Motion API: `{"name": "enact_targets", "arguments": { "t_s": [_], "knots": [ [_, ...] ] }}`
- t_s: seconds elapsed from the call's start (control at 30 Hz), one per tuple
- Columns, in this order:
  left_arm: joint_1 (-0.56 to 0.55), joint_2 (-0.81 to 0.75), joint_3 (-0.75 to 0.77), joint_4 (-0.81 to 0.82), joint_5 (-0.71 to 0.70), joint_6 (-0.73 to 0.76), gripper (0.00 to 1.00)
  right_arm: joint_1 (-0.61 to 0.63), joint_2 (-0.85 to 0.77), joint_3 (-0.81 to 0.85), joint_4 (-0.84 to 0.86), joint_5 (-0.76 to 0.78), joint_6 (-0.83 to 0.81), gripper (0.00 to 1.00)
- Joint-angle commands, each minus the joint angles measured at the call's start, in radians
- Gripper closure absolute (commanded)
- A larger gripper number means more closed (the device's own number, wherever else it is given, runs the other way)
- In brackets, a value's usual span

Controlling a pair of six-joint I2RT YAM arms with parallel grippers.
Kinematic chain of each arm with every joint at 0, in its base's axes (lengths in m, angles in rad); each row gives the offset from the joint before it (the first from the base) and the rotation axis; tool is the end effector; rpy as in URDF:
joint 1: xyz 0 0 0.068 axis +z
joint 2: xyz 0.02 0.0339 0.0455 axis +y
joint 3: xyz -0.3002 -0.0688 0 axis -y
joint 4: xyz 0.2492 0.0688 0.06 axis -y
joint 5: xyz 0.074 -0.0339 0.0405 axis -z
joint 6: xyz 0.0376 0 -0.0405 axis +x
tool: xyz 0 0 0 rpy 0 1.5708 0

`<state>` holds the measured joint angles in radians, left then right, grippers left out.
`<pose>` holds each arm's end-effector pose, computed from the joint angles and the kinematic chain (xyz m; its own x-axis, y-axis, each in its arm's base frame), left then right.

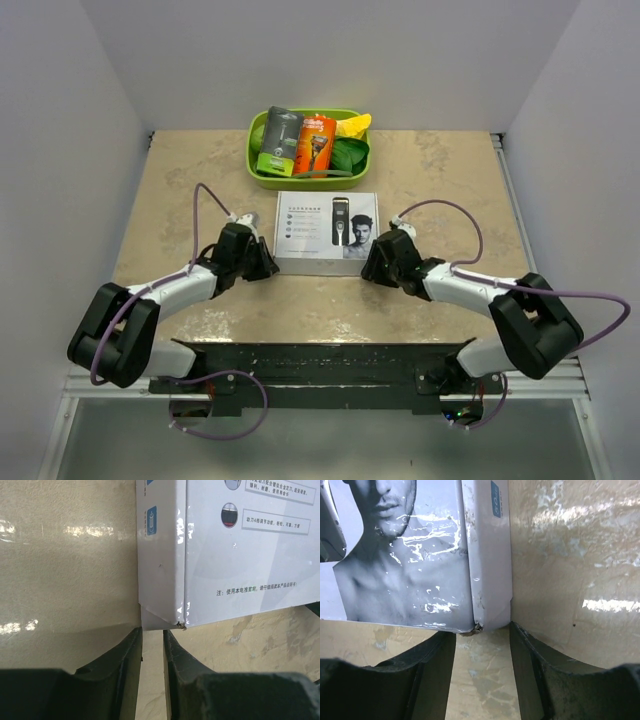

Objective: Sort the hair-cutting tools

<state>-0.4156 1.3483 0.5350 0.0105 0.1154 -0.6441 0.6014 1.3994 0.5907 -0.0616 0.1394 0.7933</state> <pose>0.2232 -0.1033 0.1864 -0.8110 -0.2941 -0.5058 -0.0159 0.8753 -0.4834 0.2140 0.1405 0.1854 -0.7889 0.3146 -0.5279 0.1080 0.9166 0.3849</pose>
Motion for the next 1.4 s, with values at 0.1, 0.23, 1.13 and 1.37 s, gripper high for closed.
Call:
{"name": "enact_targets", "arguments": {
  "t_s": [0.1,0.23,1.13,1.37],
  "knots": [
    [0.000,0.005,0.026,0.095,-0.042,-0.020,0.72,-0.003,0.073,-0.011,0.146,0.161,-0.015,0.49],
    [0.000,0.015,0.017,0.137,-0.075,-0.032,0.72,-0.003,0.110,-0.012,0.198,0.201,-0.028,0.49],
    [-0.029,-0.072,-0.006,0.172,-0.208,-0.089,0.73,0.040,0.072,0.023,0.114,0.246,-0.009,0.47],
    [-0.029,-0.248,0.055,-0.067,-0.187,-0.025,0.30,0.074,-0.224,0.113,-0.160,0.262,-0.092,0.18]
  ]
}}
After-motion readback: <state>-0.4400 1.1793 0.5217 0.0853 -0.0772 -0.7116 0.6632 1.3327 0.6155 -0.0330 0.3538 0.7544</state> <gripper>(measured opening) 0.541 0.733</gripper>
